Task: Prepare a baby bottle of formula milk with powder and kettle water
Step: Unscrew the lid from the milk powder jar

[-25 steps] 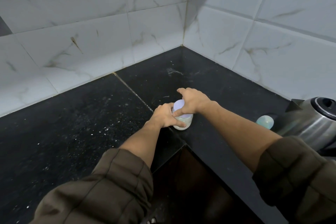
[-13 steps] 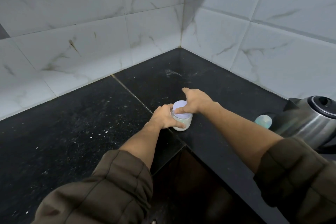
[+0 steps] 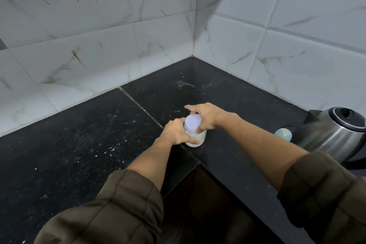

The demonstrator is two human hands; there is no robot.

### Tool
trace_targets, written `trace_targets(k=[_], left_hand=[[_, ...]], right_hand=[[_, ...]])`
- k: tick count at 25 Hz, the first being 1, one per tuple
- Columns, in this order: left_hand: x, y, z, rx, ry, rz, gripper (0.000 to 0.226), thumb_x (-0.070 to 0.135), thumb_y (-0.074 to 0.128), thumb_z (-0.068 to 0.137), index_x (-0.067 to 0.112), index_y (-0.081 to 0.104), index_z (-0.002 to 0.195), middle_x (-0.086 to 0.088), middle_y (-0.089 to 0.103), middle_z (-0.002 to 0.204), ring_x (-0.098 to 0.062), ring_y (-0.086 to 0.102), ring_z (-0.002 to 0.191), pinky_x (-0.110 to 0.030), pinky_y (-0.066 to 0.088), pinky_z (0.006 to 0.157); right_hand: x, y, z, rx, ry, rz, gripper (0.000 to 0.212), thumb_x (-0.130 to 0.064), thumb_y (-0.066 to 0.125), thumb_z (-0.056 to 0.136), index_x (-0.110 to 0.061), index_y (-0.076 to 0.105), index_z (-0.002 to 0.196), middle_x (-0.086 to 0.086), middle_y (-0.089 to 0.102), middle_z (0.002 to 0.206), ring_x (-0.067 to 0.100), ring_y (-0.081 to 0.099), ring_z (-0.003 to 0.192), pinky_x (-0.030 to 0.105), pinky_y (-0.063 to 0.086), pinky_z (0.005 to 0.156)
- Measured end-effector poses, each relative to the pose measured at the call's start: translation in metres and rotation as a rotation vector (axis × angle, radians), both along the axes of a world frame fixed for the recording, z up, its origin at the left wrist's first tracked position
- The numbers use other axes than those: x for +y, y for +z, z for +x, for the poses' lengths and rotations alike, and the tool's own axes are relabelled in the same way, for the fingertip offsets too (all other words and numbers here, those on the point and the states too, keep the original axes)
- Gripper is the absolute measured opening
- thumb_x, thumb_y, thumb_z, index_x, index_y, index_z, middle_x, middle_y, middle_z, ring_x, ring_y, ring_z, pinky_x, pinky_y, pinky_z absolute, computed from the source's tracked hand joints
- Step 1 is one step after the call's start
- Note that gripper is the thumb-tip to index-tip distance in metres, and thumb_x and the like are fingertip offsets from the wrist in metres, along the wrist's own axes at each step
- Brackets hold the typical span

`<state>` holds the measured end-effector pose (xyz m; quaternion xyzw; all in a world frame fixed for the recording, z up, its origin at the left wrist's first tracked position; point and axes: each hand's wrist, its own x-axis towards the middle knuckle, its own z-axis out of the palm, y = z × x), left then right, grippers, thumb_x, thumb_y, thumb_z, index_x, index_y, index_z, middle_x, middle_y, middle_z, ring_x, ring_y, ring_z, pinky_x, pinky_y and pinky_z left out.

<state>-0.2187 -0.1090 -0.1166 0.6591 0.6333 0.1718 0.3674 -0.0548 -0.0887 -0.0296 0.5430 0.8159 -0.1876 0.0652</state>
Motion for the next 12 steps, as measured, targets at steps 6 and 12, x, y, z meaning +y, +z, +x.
trace_targets(k=[6,12], left_hand=[[0.0,0.002,0.0,0.021,0.0,0.006,0.072,0.052,0.094,0.044,0.035,0.068,0.108,0.011,0.074,0.098,-0.017,0.066,0.103,-0.043,0.057,0.093],[0.0,0.001,0.0,0.018,0.002,0.002,0.086,0.058,0.092,0.037,0.033,0.068,0.117,0.012,0.074,0.101,-0.017,0.067,0.103,-0.044,0.057,0.096]], right_hand=[[-0.006,0.002,-0.009,-0.007,-0.137,0.034,0.116,-0.055,0.087,0.073,-0.019,0.023,0.162,0.006,0.053,0.142,0.03,0.056,0.127,0.046,0.053,0.1],[-0.002,0.003,-0.01,-0.034,-0.023,-0.039,0.112,-0.02,0.084,0.082,-0.029,0.012,0.167,-0.001,0.053,0.155,0.028,0.053,0.136,0.041,0.051,0.106]])
